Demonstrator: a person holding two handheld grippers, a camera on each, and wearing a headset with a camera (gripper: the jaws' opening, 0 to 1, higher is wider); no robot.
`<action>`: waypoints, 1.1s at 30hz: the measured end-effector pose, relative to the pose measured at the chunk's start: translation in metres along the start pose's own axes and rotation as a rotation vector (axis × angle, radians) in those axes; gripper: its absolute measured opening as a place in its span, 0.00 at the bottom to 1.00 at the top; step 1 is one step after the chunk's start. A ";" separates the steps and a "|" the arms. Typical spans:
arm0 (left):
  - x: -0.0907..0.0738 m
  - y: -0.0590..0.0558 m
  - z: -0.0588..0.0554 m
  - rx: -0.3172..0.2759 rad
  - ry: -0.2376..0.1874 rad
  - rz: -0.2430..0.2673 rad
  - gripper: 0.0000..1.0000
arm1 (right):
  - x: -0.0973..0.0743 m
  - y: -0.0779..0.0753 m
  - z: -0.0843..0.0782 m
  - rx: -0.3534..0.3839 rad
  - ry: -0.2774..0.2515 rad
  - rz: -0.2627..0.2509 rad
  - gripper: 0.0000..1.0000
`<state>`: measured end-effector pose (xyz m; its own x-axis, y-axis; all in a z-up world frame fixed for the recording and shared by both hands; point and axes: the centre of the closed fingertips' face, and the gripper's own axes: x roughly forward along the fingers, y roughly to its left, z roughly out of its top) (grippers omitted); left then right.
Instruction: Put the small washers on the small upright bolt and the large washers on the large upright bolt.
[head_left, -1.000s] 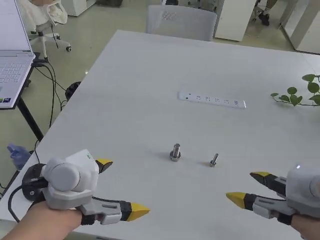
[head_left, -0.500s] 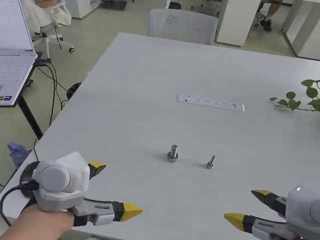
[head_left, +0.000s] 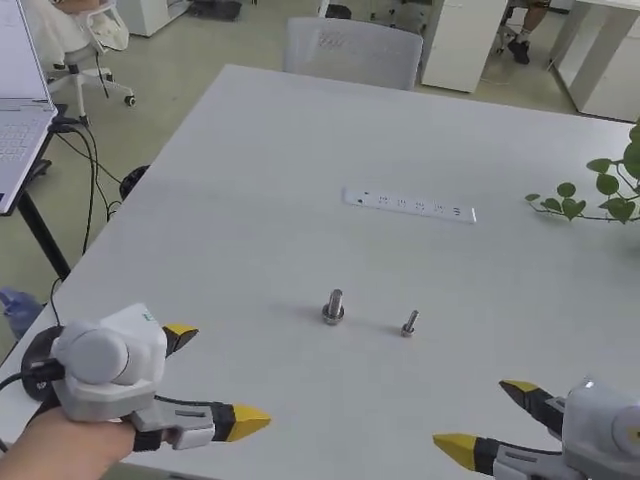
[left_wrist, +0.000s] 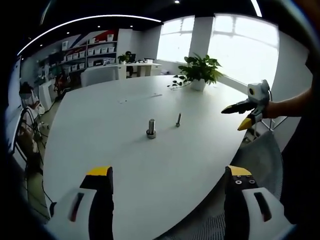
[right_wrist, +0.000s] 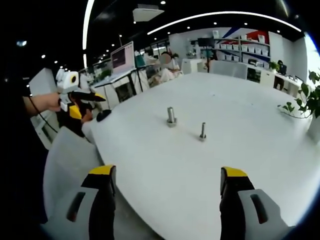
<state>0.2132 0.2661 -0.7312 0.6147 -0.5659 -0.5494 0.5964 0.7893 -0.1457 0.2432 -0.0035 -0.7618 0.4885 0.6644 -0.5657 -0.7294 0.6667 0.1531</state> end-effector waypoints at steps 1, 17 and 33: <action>0.000 0.000 0.001 0.000 -0.004 0.000 0.93 | 0.000 0.000 -0.001 -0.002 0.002 0.000 0.87; 0.001 0.004 0.000 -0.004 -0.001 0.000 0.93 | -0.004 0.001 -0.005 0.059 -0.001 0.002 0.94; 0.007 -0.003 0.000 0.021 0.019 -0.015 0.92 | -0.009 -0.003 -0.011 0.059 0.002 -0.010 0.93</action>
<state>0.2152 0.2599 -0.7347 0.5959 -0.5731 -0.5626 0.6162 0.7755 -0.1373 0.2356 -0.0159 -0.7661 0.4949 0.6568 -0.5689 -0.6951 0.6921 0.1945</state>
